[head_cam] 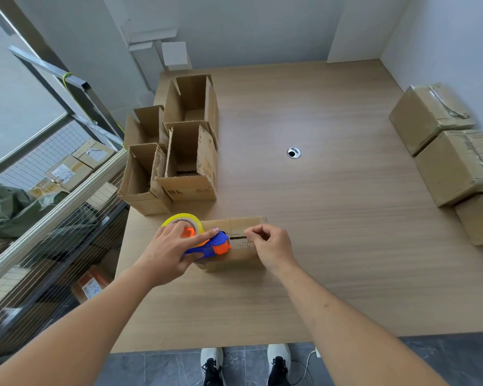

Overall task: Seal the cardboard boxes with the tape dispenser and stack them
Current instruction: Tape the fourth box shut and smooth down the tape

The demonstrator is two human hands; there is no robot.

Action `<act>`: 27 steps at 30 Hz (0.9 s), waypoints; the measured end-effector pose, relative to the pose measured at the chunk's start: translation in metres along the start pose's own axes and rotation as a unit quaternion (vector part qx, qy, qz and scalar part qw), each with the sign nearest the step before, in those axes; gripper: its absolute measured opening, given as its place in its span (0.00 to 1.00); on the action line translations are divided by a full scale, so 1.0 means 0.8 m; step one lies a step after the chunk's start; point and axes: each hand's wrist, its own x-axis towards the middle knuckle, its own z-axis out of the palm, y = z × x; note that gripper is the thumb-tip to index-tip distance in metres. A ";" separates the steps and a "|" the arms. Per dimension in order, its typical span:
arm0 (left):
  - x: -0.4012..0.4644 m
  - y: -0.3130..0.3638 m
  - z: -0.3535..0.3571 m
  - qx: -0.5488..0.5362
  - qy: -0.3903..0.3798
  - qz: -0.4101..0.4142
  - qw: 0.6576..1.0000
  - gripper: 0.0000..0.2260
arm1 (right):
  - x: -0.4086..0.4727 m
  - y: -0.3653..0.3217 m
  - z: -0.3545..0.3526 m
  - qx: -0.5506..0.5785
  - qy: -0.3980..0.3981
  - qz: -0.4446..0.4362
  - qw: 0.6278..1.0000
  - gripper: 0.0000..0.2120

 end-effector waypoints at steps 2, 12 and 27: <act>-0.001 -0.004 0.000 -0.006 -0.016 0.003 1.000 0.32 | -0.004 0.001 -0.005 -0.018 0.021 0.006 1.000 0.06; 0.008 -0.001 -0.008 -0.012 -0.029 -0.009 0.999 0.35 | -0.002 0.010 -0.064 0.001 0.078 0.104 0.992 0.07; 0.021 0.005 -0.015 -0.048 -0.035 -0.023 0.998 0.33 | 0.038 0.042 -0.056 0.027 0.048 0.182 0.982 0.02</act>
